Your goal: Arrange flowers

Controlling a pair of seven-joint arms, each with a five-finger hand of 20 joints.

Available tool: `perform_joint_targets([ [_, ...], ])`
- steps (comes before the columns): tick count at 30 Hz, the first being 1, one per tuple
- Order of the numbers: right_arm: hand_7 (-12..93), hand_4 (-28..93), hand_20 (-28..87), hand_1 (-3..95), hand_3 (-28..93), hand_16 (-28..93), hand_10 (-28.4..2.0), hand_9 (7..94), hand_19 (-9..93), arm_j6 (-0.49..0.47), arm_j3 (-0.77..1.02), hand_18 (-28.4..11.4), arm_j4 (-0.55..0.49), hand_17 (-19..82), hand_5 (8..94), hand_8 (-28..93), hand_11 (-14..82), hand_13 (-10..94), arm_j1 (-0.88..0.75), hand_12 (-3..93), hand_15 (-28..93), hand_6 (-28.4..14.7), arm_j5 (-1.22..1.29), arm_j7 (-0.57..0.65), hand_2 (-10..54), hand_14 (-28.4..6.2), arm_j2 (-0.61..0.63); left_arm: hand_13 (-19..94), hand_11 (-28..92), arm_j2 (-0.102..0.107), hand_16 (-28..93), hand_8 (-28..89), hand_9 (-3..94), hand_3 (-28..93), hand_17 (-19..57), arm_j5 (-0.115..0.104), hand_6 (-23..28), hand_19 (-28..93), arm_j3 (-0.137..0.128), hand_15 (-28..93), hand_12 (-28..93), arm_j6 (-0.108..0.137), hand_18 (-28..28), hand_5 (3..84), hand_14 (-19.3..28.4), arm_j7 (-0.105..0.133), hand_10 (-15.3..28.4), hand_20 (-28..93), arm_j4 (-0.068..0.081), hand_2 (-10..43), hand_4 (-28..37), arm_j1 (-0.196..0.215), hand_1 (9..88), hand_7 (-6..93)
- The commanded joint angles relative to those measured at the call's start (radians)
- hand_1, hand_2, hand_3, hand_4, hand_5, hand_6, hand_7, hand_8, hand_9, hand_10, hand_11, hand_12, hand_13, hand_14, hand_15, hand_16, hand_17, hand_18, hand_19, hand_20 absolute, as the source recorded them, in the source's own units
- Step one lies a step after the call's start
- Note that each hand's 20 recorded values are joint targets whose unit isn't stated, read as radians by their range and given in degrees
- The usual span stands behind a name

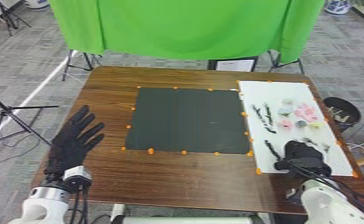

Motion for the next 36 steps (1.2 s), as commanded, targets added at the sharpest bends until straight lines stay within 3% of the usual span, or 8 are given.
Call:
perform_joint_targets([
  [1,48,-28,40,50.6,77,28,-3.9,80.6,80,-0.103,-0.063,-17.4,0.072,36,66.7,6,32.9,76,-0.077,59.3,70,1.9,0.040,-0.034,-9.5,-4.5,-0.015,18,16,0.002,1,-10,18.0,69,-11.7,0.001,2.5,38,-0.002,29,19,-0.013,22.8,23.0,14.8,-0.018,10.1,10,0.003,-5.3,-25.1,0.006,25.8,19.1],
  [6,46,-28,41,50.2,81,30,-4.1,84.9,81,-0.141,-0.057,-18.2,0.075,37,72.0,13,31.4,79,-0.082,61.7,70,2.4,0.073,-0.066,-9.5,-4.8,-0.022,18,16,0.002,1,-10,18.0,69,-11.7,0.002,2.5,38,0.000,29,19,-0.013,22.8,23.0,14.9,-0.019,10.1,10,0.004,-5.2,-25.1,0.005,25.8,19.1],
  [8,47,-28,42,47.7,86,31,-4.4,84.0,81,-0.155,-0.047,-18.4,0.075,37,70.0,18,33.7,79,-0.085,63.8,71,2.8,0.089,-0.089,-9.5,-5.2,-0.026,18,16,0.002,1,-10,18.0,69,-11.8,0.003,2.5,38,0.000,29,19,-0.013,22.9,22.9,14.9,-0.017,10.0,10,0.005,-5.2,-25.1,0.005,25.8,19.1],
  [10,55,-25,43,44.4,88,32,-5.3,79.4,81,-0.140,-0.042,-18.5,0.069,37,63.9,19,42.9,78,-0.086,64.8,72,2.6,0.118,-0.074,-8.3,-5.5,-0.030,18,16,0.003,1,-10,18.0,69,-11.8,0.003,2.5,38,0.000,29,19,-0.011,22.9,23.0,14.9,-0.017,10.0,10,0.004,-5.1,-25.2,0.008,25.8,19.1],
  [14,69,-19,44,32.5,92,32,-5.8,75.0,83,-0.139,-0.017,-18.6,0.057,36,54.4,23,57.3,75,-0.082,69.9,79,2.5,0.159,-0.091,5.9,-5.8,-0.027,18,16,0.001,1,-10,18.0,69,-11.8,0.004,2.5,38,-0.004,29,19,-0.008,22.8,23.0,14.9,-0.015,10.1,10,0.003,-5.0,-25.1,0.011,25.8,19.0],
  [20,78,-13,45,24.6,91,33,-6.4,74.2,85,-0.112,0.001,-18.9,0.042,35,47.0,28,63.1,74,-0.063,76.6,83,-1.7,0.192,-0.102,19.3,-6.4,-0.013,18,16,-0.001,1,-10,18.0,69,-11.8,0.004,2.5,38,-0.007,29,19,-0.005,22.8,23.0,14.9,-0.015,10.1,10,-0.001,-4.9,-25.0,0.016,25.9,19.0],
  [30,80,-13,46,26.3,90,33,-6.7,73.9,85,0.036,0.059,-18.9,-0.025,35,46.1,27,64.9,74,0.018,76.5,85,-2.4,0.408,-0.045,19.2,-6.5,0.014,18,16,-0.005,1,-10,18.0,69,-11.8,0.002,2.5,38,-0.016,29,19,0.012,22.8,23.0,14.9,0.002,10.1,10,-0.012,-4.8,-24.8,0.035,26.1,19.1],
  [36,80,-11,46,26.5,90,33,-6.8,74.2,86,0.073,0.058,-18.8,-0.052,35,47.0,27,65.1,74,0.133,75.3,85,-2.4,0.497,0.002,17.8,-6.4,0.046,18,16,0.003,1,-10,18.0,69,-11.7,0.001,2.5,38,-0.027,29,19,0.018,22.8,23.0,14.9,0.007,10.0,10,-0.021,-4.8,-24.6,0.044,26.2,19.0],
])
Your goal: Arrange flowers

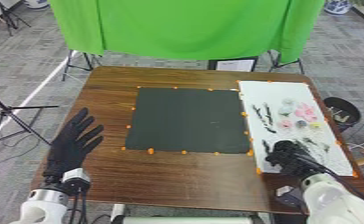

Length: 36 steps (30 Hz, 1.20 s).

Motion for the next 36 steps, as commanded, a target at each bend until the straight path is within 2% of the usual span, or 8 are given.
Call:
perform_joint_targets([
  [1,79,-11,46,26.6,90,33,-6.7,74.3,86,0.045,-0.004,-18.9,-0.037,35,47.2,27,65.1,74,0.143,75.2,85,-2.4,0.089,0.062,17.6,-6.4,0.040,18,16,0.006,1,-10,18.0,69,-11.7,0.001,2.5,38,-0.019,29,19,0.014,22.8,23.0,14.9,0.008,10.0,10,-0.018,-4.8,-24.6,0.023,26.1,19.0],
  [9,78,-11,45,27.1,90,33,-6.4,75.2,87,0.058,-0.098,-18.9,-0.009,36,48.2,27,64.6,75,0.348,75.3,85,-2.3,0.213,0.098,16.3,-6.2,0.048,18,16,0.018,1,-10,18.0,69,-11.7,0.000,2.5,38,-0.036,29,19,0.029,22.8,23.0,14.9,0.013,10.0,10,-0.031,-4.7,-24.6,0.031,26.1,19.1],
  [14,78,-10,45,27.3,90,33,-6.4,75.5,87,0.041,-0.230,-18.8,0.038,36,48.7,28,64.2,75,0.496,75.5,85,-2.2,0.220,0.092,15.6,-6.1,0.016,18,16,0.023,1,-10,18.0,69,-11.7,0.001,2.5,38,-0.048,29,19,0.025,22.8,23.0,14.9,0.013,10.0,10,-0.034,-4.8,-24.6,0.040,26.1,19.1],
  [18,77,-10,44,27.6,90,33,-6.4,75.7,88,0.020,-0.358,-18.9,0.091,37,48.9,28,64.0,75,0.622,75.2,85,-2.4,0.211,0.073,15.0,-6.0,-0.039,18,16,0.034,1,-10,18.0,69,-11.8,0.000,2.5,38,-0.091,29,19,0.025,22.8,23.0,14.9,0.017,10.1,10,-0.043,-4.8,-24.6,0.076,25.9,19.1],
  [20,77,-10,44,27.7,90,33,-6.4,75.8,88,0.016,-0.419,-18.9,0.119,37,49.0,28,64.0,75,0.678,75.2,85,-2.4,0.199,0.064,14.9,-6.0,-0.068,18,16,0.041,1,-10,18.0,69,-11.8,-0.010,2.5,38,-0.123,28,19,0.031,22.8,23.0,14.9,0.015,10.1,10,-0.057,-4.8,-24.6,0.102,25.9,19.0],
  [25,77,-10,44,27.7,90,33,-6.4,75.9,88,0.016,-0.542,-18.8,0.187,37,49.2,28,63.8,76,0.772,75.3,85,-2.3,0.146,0.022,14.6,-6.0,-0.161,18,16,0.056,1,-10,18.0,69,-12.0,-0.005,2.5,38,-0.184,28,19,0.033,23.1,23.0,14.8,0.024,10.1,10,-0.085,-5.1,-24.4,0.154,25.6,18.9],
  [30,77,-10,44,27.7,90,33,-6.3,76.1,88,0.007,-0.648,-18.8,0.249,37,49.6,28,63.8,76,0.827,75.0,85,-2.2,0.103,0.022,14.5,-6.0,-0.251,18,16,0.063,2,-10,18.0,69,-12.1,-0.007,2.5,38,-0.208,27,19,0.031,23.2,23.0,14.9,0.032,10.0,9,-0.093,-5.2,-24.4,0.179,25.4,18.8],
  [36,76,-10,43,27.7,90,33,-6.2,76.2,88,0.000,-0.760,-18.9,0.315,37,49.7,28,63.7,76,0.850,75.0,85,-2.0,0.022,0.034,14.2,-5.9,-0.325,18,15,0.065,2,-10,18.1,69,-12.1,-0.010,2.5,38,-0.212,27,19,0.035,23.2,23.1,14.8,0.044,10.1,10,-0.095,-5.3,-24.2,0.190,25.5,18.6],
])
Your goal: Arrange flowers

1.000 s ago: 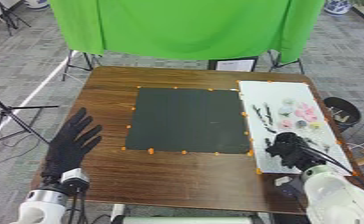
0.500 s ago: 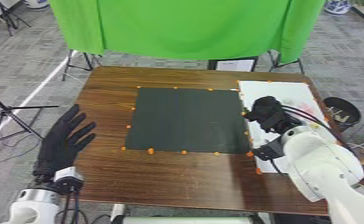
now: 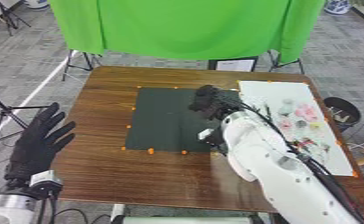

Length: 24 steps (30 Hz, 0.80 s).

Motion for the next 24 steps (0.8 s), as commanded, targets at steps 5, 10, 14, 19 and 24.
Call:
perform_joint_targets([
  [5,76,-10,43,27.6,90,33,-6.3,76.3,89,-0.049,-0.189,-19.1,0.094,37,49.8,28,63.6,76,0.023,74.9,84,-1.9,-0.139,-0.004,14.1,-5.8,-0.163,18,15,0.007,2,-10,18.1,69,-12.1,-0.010,2.5,38,-0.004,27,19,0.019,23.2,23.1,14.8,0.021,9.9,10,-0.007,-5.5,-24.2,0.022,25.4,18.5],
  [10,76,-10,43,27.6,90,34,-6.2,76.4,89,-0.043,-0.242,-19.0,0.152,37,49.9,28,63.6,76,0.023,75.0,84,-1.9,-0.205,0.003,14.0,-5.7,-0.198,18,15,0.021,2,-10,18.2,69,-12.1,-0.012,2.5,38,0.015,27,19,0.012,23.1,23.1,14.7,0.014,10.0,10,0.003,-5.4,-24.3,-0.004,25.5,18.4],
  [14,76,-10,43,27.7,90,34,-6.2,76.5,89,-0.012,-0.269,-19.0,0.203,37,49.9,27,63.5,76,0.028,75.1,84,-1.8,-0.264,0.001,13.9,-5.7,-0.224,18,15,0.032,2,-10,18.2,69,-12.1,-0.010,2.5,37,0.025,27,19,0.003,23.0,23.1,14.8,-0.005,10.0,10,0.013,-5.4,-24.2,-0.028,25.5,18.3],
  [19,76,-10,43,27.6,90,34,-6.2,76.5,89,0.021,-0.282,-19.2,0.219,37,50.0,28,63.5,76,0.029,75.1,84,-1.8,-0.308,0.023,13.8,-5.7,-0.236,18,15,0.043,2,-10,18.2,68,-12.1,-0.008,2.5,37,0.039,27,20,-0.009,23.0,23.1,14.8,-0.017,10.0,10,0.022,-5.3,-24.3,-0.050,25.6,18.3],
  [24,77,-9,42,27.3,91,34,-6.2,76.6,89,0.022,-0.288,-19.1,0.221,37,50.2,27,63.5,77,0.019,74.7,84,-1.6,-0.334,0.032,13.6,-5.7,-0.243,18,15,0.042,2,-10,18.2,69,-12.1,-0.007,2.5,37,0.047,27,19,-0.012,23.1,23.2,14.9,-0.021,10.0,10,0.028,-5.4,-24.3,-0.059,25.5,18.2],
])
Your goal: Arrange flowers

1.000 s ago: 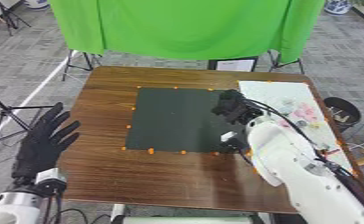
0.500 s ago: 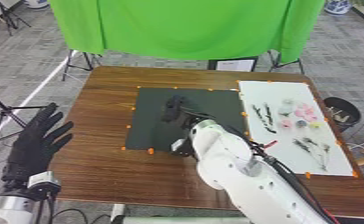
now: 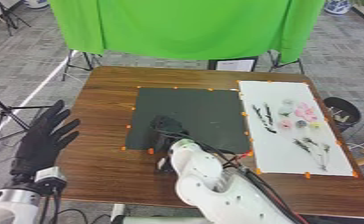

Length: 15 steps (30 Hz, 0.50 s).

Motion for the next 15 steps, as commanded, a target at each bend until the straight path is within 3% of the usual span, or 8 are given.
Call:
perform_joint_targets([
  [1,76,-9,42,27.2,91,34,-6.3,76.8,89,0.007,-0.008,-19.2,-0.005,37,50.2,27,63.5,77,-0.019,74.5,84,-1.5,-0.055,0.026,13.6,-5.7,-0.025,18,15,0.007,2,-10,18.2,69,-12.1,-0.002,2.5,37,0.014,27,20,-0.017,23.1,23.2,14.9,-0.023,10.0,10,0.012,-5.4,-24.3,-0.020,25.4,18.2],
  [6,77,-9,42,27.5,91,34,-6.6,77.2,89,-0.008,-0.006,-19.4,0.013,37,50.9,24,63.3,77,-0.036,73.2,84,-0.8,-0.075,0.032,11.3,-6.0,-0.037,18,15,0.013,2,-10,18.2,69,-12.2,0.000,2.5,37,0.031,27,20,-0.026,23.0,23.2,14.8,-0.036,10.0,10,0.024,-5.4,-24.3,-0.045,25.5,18.2],
  [15,73,-12,42,29.1,88,34,-8.2,76.5,88,-0.035,0.015,-20.2,0.020,37,52.4,20,63.5,76,-0.064,67.4,82,-0.6,-0.041,0.026,6.7,-7.4,-0.051,17,15,0.015,2,-10,18.1,69,-12.2,-0.001,2.5,37,0.044,27,20,-0.034,23.0,23.1,14.9,-0.047,10.0,10,0.031,-5.2,-24.3,-0.059,25.5,18.3],
])
